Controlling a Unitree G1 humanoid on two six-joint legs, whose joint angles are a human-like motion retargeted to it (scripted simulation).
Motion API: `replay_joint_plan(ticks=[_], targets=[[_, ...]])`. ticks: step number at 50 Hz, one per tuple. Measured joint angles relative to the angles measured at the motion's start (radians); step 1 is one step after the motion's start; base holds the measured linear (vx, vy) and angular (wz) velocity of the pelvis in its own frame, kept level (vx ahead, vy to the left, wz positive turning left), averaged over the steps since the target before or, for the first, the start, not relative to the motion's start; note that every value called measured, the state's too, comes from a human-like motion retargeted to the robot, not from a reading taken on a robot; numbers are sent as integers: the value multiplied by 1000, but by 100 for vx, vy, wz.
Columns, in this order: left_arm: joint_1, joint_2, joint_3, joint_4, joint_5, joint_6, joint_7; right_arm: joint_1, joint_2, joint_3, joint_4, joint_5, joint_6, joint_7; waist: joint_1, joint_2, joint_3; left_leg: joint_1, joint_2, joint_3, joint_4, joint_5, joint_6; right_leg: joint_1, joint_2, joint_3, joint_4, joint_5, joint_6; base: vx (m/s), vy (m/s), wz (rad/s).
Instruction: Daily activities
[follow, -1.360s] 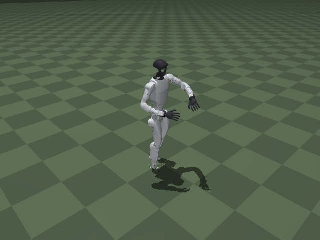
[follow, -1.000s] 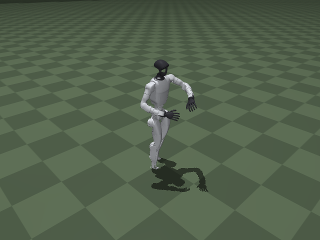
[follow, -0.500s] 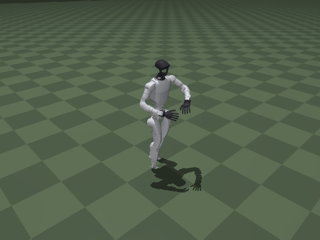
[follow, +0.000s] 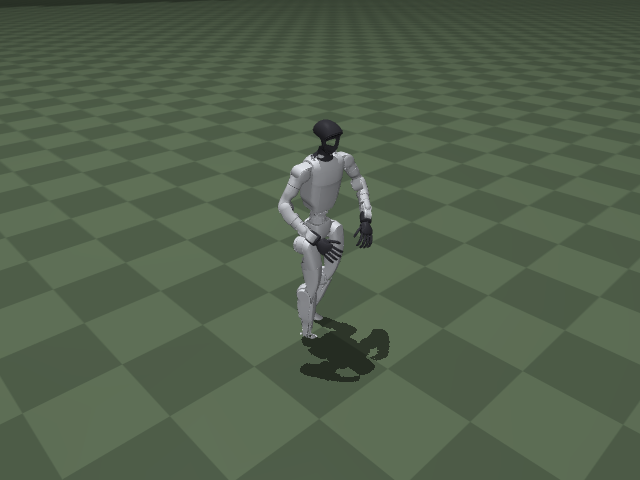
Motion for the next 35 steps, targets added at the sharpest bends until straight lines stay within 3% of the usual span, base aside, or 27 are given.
replay_joint_plan(ticks=[15,35], targets=[[169,-139,50,275,-117,52,-26,-96,145,56,339,18,33,26,18,0,1,-11,-2,14,5,13,15,3,-5,-14,-36,33,12,0,0,0],[300,-154,96,387,-225,67,-46,-154,194,51,500,-3,53,35,28,12,27,-8,-3,12,47,4,38,-16,4,-25,47,-10,11,0,0,0]])
